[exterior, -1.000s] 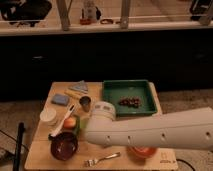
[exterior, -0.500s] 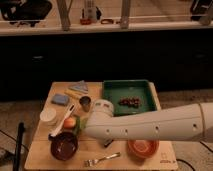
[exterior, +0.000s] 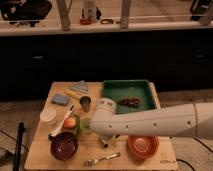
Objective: Place eraser in purple bowl
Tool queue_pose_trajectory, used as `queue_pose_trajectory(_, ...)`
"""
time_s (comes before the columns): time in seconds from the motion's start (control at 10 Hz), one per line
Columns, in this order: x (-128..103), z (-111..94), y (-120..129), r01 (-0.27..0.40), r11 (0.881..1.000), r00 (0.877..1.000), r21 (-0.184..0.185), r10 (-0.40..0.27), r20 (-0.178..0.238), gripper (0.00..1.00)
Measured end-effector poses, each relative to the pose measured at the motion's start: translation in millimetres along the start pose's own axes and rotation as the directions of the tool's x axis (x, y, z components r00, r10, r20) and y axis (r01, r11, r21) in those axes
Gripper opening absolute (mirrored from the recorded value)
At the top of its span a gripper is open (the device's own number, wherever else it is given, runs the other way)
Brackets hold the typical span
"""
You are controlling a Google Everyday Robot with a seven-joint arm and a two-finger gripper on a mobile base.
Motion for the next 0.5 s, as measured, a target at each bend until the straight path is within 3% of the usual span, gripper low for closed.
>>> queue_pose_trajectory(0.5, 19, 51, 7, -0.045, 0.999, 0.997, 0.005, 0.044, 0.070, 0.80)
